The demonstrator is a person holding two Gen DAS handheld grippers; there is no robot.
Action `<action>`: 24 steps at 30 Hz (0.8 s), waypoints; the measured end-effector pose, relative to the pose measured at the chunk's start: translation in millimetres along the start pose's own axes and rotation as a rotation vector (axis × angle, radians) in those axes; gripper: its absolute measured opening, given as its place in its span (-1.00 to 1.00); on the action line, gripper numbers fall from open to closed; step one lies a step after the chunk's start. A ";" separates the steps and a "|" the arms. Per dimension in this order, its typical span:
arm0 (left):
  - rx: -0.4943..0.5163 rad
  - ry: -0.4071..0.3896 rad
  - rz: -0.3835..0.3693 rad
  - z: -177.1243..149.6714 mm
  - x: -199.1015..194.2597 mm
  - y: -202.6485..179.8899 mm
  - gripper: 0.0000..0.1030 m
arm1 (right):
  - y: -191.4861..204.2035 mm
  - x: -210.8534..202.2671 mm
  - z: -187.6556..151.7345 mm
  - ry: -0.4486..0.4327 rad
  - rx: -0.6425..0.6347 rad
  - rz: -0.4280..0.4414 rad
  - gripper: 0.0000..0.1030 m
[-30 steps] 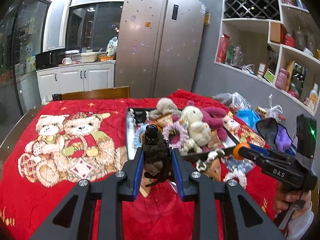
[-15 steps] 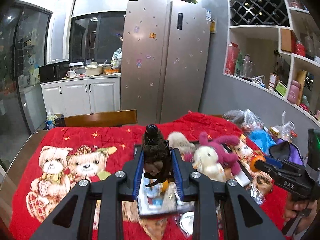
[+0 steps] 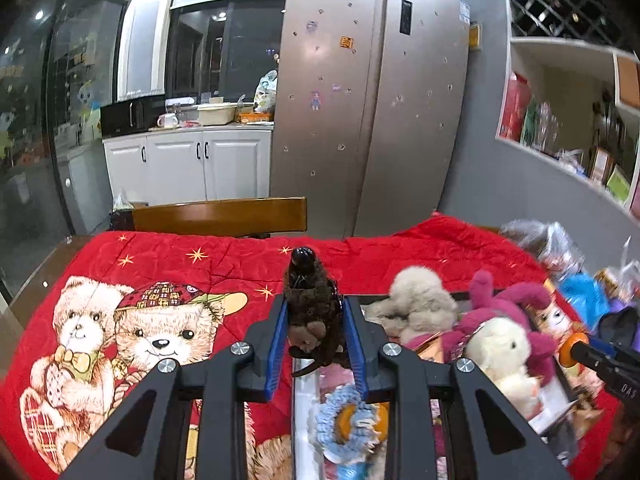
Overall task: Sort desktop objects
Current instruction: 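Carry the brown clip with left gripper while right gripper carries the orange to the box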
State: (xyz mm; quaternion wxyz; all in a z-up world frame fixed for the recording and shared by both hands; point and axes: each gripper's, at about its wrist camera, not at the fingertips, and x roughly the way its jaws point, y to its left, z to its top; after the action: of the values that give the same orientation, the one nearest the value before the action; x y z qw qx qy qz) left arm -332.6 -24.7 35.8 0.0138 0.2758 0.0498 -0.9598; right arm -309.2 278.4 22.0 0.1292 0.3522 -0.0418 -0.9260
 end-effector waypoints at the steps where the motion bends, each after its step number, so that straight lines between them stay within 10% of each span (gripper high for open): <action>1: 0.020 0.003 0.002 -1.3 3.1 -3.4 -0.46 | -5.3 5.9 -2.4 0.018 0.010 -0.001 -0.25; 24: 0.032 0.077 -0.030 -14.3 22.3 -6.2 -0.45 | -2.3 36.5 -20.9 0.150 -0.003 0.024 -0.24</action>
State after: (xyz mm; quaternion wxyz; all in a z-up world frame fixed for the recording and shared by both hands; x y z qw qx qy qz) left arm -344.3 -17.1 12.5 -0.0069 0.3121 0.0389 -0.9492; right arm -322.0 271.2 -17.4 0.1435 0.4197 -0.0347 -0.8956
